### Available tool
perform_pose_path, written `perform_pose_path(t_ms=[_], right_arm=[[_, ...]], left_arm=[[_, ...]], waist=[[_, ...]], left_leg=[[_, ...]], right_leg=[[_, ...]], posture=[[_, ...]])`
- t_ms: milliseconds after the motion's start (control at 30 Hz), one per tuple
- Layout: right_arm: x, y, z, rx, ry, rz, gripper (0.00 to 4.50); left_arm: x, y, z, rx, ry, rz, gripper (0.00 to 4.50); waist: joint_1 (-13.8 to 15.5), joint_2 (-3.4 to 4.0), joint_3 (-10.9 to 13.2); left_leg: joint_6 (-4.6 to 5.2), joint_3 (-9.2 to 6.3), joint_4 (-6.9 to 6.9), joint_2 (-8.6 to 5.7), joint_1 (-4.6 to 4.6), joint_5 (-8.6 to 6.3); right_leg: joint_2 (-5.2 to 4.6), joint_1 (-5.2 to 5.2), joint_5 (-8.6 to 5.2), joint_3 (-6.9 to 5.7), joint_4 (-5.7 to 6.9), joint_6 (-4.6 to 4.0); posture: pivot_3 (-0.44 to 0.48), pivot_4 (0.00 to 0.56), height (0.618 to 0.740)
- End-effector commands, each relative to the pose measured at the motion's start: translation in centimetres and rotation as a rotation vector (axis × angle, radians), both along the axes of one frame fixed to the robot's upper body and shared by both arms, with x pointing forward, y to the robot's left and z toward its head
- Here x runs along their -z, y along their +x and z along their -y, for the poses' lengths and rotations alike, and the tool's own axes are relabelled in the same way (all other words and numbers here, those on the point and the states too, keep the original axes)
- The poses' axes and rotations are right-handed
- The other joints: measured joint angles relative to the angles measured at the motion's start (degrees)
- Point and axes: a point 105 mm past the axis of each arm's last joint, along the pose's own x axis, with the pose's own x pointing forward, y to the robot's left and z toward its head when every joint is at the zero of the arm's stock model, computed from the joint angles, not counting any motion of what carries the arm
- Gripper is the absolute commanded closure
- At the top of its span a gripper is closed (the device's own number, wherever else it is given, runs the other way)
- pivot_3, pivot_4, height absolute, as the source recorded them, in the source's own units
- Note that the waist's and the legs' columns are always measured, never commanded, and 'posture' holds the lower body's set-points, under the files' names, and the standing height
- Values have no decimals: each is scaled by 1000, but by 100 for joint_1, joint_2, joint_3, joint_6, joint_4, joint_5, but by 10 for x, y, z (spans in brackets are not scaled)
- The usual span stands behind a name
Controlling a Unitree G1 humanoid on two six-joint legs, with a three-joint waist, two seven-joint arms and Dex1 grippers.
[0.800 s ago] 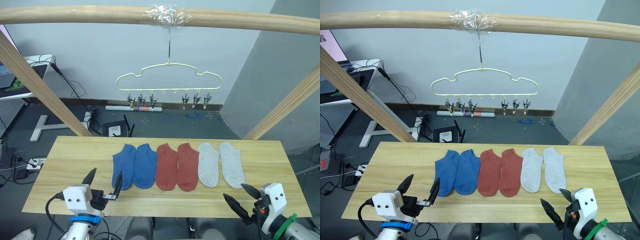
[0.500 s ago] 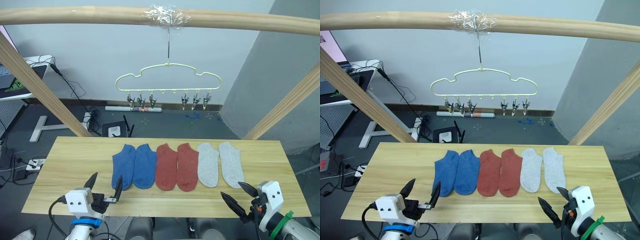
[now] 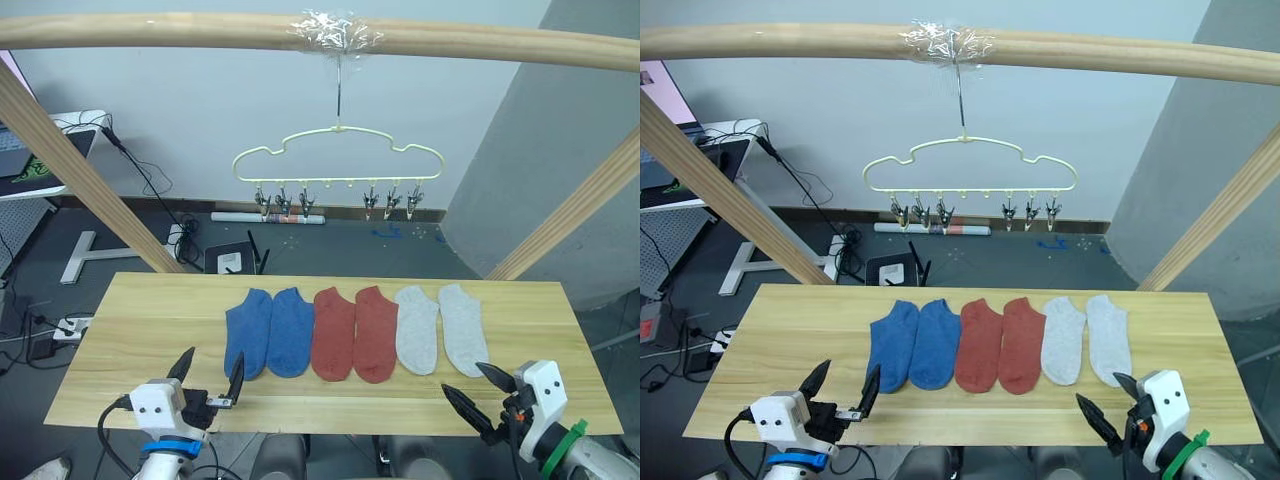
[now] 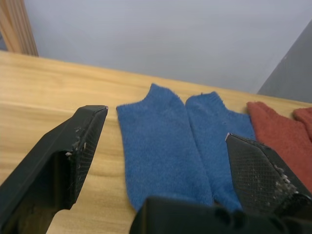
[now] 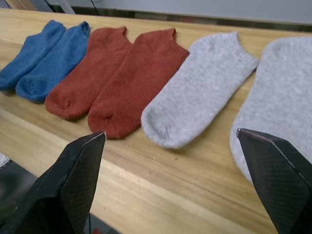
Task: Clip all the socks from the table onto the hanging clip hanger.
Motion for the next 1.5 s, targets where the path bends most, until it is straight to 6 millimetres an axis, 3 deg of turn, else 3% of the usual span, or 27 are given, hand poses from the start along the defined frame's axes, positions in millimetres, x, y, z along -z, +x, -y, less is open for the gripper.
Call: perform_pose_path(t_ms=[33, 167, 267, 500, 633, 733, 833, 933, 1067, 1367, 1467, 1500], right_arm=[[-16, 8, -10, -42, -3, 57, 0], [-38, 25, -18, -103, -11, 138, 0], [-62, 45, -27, -170, -26, 232, 0], [-107, 66, -49, -279, -15, 376, 0], [-117, 69, -55, -307, -11, 404, 0], [-140, 73, -70, -379, 5, 480, 0], [-147, 73, -75, -410, 3, 498, 0], [-157, 74, -78, -426, 3, 523, 0], [-165, 70, -82, -457, -5, 536, 0], [-175, 54, -93, -543, -16, 541, 0], [-175, 51, -92, -544, -11, 540, 0], [-175, 51, -92, -542, -10, 539, 0]], left_arm=[[-13, 10, -7, 2, -29, -30, 27], [-55, 45, 0, 21, -82, 69, 27], [-78, 68, 5, -13, -17, 86, 27], [-102, 86, 23, 9, 17, 116, 27], [-110, 91, 24, -1, 29, 135, 27], [-124, 103, 32, 14, 14, 182, 27], [-129, 107, 37, 48, 7, 188, 27], [-135, 112, 39, 27, -28, 203, 569], [-144, 117, 40, 28, -6, 223, 1710], [-157, 127, 45, 40, -6, 237, 1710], [-159, 133, 56, 82, -14, 243, 1710], [-159, 134, 59, 90, -8, 241, 2061]], waist=[[-2, 0, 0], [12, 2, 0], [7, 3, -1], [-84, 3, -3], [-86, 2, -3], [-105, 2, 1], [-119, 1, 0], [-125, 1, 2], [-133, -1, 10], [-147, -30, 133], [-148, -32, 182], [-140, -34, 190]], left_leg=[[0, -2, 0, 0, 0, 0], [1, -8, 3, 1, 2, 1], [4, -8, 6, -5, 4, 5], [7, 5, 1, -8, 7, 6], [7, -2, 1, -9, 2, 6], [8, 4, 5, -9, 2, 6], [12, 4, 9, -10, 6, 9], [12, 4, 6, -10, 3, 9], [12, 4, 4, -9, 1, 9], [13, 4, 4, -10, -3, 9], [13, 1, 4, -9, -6, 9], [13, -1, 4, -9, -8, 9]], right_leg=[[0, 0, 1, -1, 0, 2], [3, 0, 5, -5, 8, 5], [5, 6, 21, -5, 6, 19], [7, 6, 46, 6, 7, -6], [7, 5, 46, -1, 6, -7], [6, 4, 46, 5, 6, -7], [7, 8, 51, 5, 6, -5], [8, 5, 51, 6, 6, -5], [7, 4, 51, 6, 4, -5], [7, 2, 51, 6, 3, -6], [6, -1, 51, 4, 4, -6], [6, -1, 51, 2, 4, -6]], posture=[[-186, 231, 740], [-180, 230, 740], [-181, 227, 740], [-180, 225, 740], [-180, 227, 740], [-181, 229, 740], [-189, 238, 740], [-190, 242, 740], [-197, 269, 740], [-216, 306, 740], [-221, 308, 740], [-221, 308, 740]])
